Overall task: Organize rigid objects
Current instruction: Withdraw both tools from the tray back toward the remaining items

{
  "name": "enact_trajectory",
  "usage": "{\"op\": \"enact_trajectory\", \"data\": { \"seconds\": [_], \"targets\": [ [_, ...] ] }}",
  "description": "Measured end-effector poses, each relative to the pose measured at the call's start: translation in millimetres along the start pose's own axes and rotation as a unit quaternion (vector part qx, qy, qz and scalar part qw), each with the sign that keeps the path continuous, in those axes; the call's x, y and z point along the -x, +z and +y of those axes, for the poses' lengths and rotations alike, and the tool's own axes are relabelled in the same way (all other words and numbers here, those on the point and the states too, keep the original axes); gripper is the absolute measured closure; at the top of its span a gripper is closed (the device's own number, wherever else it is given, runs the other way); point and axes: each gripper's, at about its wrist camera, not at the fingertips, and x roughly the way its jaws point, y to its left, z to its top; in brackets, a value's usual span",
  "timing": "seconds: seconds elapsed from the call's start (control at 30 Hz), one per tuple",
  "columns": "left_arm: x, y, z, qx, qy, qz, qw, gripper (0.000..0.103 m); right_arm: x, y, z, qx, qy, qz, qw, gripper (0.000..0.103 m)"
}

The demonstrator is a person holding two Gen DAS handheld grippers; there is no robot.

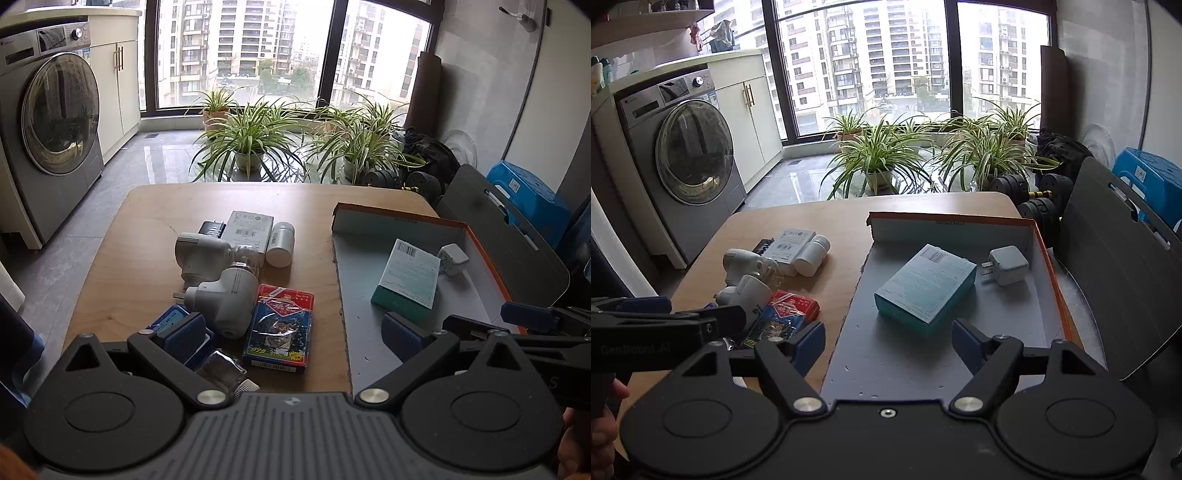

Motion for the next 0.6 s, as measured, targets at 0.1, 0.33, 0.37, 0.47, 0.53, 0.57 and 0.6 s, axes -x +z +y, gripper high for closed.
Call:
{"op": "enact_trajectory", "data": {
  "seconds": [0.1, 0.33, 0.37, 0.47, 0.53, 0.57, 0.6],
  "targets": [
    [0, -1, 2, 0.0, 0.0, 0.0, 1.0, 0.0, -1, -1, 3, 0.003, 0.002, 0.001, 1.0, 0.014],
    [2, -5, 13, 0.004, 0.003, 0.001, 1.0, 0.0, -3, -3, 11, 0.01, 0.006, 0.005, 1.0, 0.014],
    [3, -6, 14, 0.004, 0.003, 0.001, 1.0, 0.0, -3, -3, 12, 0.011, 0.007, 0.005, 1.0, 0.014],
    [4, -7, 17, 0.003, 0.003, 0.001, 1.0, 0.0, -4, -4, 16, 0.014, 0.01, 0.007, 1.0, 0.014],
    [5, -8, 20, 0.003, 0.005, 0.001, 1.0, 0.0, -5, -4, 18, 0.016, 0.011, 0.008, 1.0, 0.014],
    [5, -8, 21, 0.003, 0.005, 0.002, 1.0, 0.0, -6, -4, 20, 0.018, 0.012, 0.009, 1.0, 0.014],
    [5, -9, 22, 0.003, 0.005, 0.002, 1.0, 0.0, -6, -5, 21, 0.019, 0.012, 0.01, 1.0, 0.014]
  ]
}}
